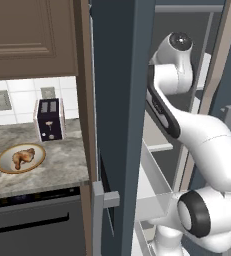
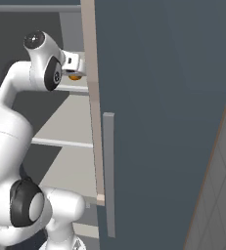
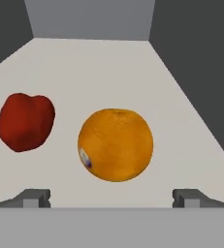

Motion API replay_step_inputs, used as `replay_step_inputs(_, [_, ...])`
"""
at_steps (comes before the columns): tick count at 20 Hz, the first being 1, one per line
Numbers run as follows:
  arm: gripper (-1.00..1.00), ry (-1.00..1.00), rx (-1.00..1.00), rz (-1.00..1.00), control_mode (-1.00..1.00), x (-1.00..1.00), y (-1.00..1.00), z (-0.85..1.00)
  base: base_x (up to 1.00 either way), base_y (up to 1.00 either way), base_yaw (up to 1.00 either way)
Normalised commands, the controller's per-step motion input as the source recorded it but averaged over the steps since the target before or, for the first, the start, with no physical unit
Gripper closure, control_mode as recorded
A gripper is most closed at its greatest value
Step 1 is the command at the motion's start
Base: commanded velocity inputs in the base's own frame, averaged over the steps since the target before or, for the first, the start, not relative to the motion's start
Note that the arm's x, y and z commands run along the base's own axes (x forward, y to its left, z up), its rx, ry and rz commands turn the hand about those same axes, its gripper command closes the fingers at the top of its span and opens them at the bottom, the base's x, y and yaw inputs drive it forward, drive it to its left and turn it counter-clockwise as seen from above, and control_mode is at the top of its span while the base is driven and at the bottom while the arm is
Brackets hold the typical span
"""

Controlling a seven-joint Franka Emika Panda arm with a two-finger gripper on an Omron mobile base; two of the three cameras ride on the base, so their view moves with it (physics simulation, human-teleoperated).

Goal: Take the bell pepper, chicken drumstick, and orange from the freezer and place them in the bowl on the counter.

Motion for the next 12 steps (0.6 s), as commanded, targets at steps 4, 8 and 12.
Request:
replay_step_inputs(4, [-1.0,0.0,0.0,0.0,-1.0,0.25,0.0,-0.07,0.0,0.0,0.0])
replay_step_inputs(8, [-1.0,0.0,0.0,0.0,-1.0,0.25,0.0,-0.08,0.0,0.0,0.0])
replay_step_inputs(12, [-1.0,0.0,0.0,0.0,-1.0,0.24,0.0,-0.04,0.0,0.0,0.0])
